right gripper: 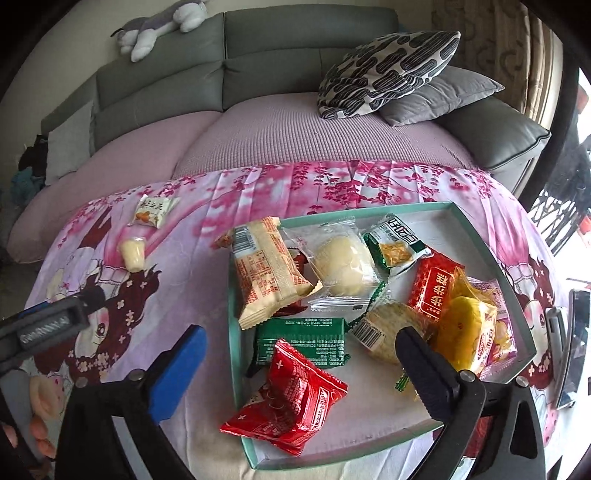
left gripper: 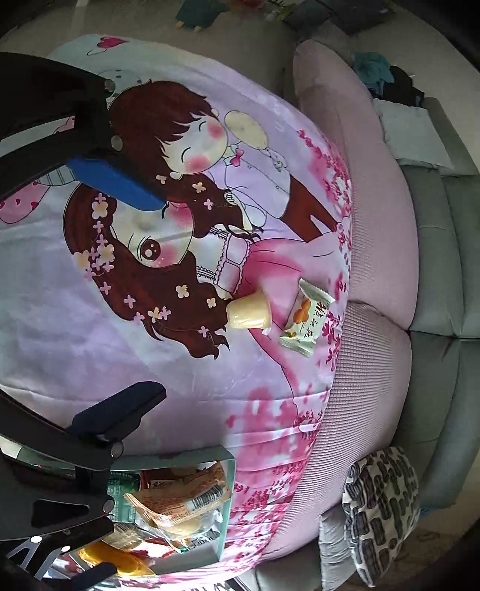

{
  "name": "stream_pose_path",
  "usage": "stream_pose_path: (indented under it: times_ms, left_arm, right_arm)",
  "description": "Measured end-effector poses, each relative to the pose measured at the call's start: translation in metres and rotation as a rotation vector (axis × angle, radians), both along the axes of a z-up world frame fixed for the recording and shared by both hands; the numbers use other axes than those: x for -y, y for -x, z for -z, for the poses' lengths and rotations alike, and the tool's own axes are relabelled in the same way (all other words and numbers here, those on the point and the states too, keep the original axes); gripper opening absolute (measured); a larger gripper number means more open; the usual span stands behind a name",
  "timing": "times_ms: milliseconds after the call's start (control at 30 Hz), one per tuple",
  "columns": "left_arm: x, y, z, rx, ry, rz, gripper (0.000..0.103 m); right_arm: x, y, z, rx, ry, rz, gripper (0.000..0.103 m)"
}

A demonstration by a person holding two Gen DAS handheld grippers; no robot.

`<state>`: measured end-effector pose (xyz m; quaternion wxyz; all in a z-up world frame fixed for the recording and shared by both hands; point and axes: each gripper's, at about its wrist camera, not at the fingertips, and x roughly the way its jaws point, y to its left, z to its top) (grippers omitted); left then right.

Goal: Organize snacks
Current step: 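Move both open tools back toward the jelly cup and candy pack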

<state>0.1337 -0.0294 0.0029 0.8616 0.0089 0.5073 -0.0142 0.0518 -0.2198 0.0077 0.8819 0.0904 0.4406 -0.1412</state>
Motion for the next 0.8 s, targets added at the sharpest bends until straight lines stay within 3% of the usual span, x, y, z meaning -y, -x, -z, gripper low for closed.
stream_pose_path:
  times_ms: [433, 800]
  left_arm:
    - [-0.026, -0.012, 0.0, -0.002, 0.061, -0.034, 0.094]
    - [-0.054, -0.045, 0.003, -0.028, 0.121, -0.081, 0.094]
  right_arm:
    - [-0.008, -0.005, -0.003, -0.006, 0.058, 0.021, 0.103]
    - [-0.016, -0.025, -0.02, 0.03, -0.011, 0.005, 0.103]
